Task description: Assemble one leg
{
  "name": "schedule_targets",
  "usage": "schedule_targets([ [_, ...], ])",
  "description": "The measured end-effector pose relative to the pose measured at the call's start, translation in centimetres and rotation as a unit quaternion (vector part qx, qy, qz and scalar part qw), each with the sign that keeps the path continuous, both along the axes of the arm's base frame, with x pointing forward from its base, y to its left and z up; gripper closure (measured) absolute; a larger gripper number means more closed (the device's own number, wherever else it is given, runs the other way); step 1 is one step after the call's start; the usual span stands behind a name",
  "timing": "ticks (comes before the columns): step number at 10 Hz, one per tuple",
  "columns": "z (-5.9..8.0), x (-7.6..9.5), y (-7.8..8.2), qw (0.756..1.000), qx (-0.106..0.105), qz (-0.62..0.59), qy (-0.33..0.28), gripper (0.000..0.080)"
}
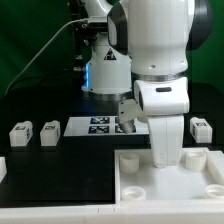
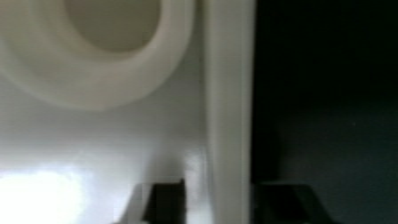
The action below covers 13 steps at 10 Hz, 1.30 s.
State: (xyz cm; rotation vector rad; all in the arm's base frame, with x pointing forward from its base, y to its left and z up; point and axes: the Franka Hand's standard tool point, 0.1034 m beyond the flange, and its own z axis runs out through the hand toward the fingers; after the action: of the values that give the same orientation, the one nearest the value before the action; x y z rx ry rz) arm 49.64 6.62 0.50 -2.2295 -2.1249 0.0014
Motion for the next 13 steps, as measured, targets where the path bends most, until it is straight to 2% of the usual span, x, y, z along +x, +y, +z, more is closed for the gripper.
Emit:
schedule_targets([
  [2,0.0,0.01,-0.03,1.0,0.0,0.0,0.0,0.0372],
  [3,0.04,0.05,-0.03,1.0,0.0,0.0,-0.001,0.0372],
  [4,0.06,0.07,-0.04,1.0,0.0,-0.001,-0.001,0.0211],
  [5,0.06,0.08,-0.04,1.0,0.0,-0.001,-0.001,0.0168],
  [13,0.07,0.09,-0.04,1.0,0.0,-0.001,-0.002,0.0151],
])
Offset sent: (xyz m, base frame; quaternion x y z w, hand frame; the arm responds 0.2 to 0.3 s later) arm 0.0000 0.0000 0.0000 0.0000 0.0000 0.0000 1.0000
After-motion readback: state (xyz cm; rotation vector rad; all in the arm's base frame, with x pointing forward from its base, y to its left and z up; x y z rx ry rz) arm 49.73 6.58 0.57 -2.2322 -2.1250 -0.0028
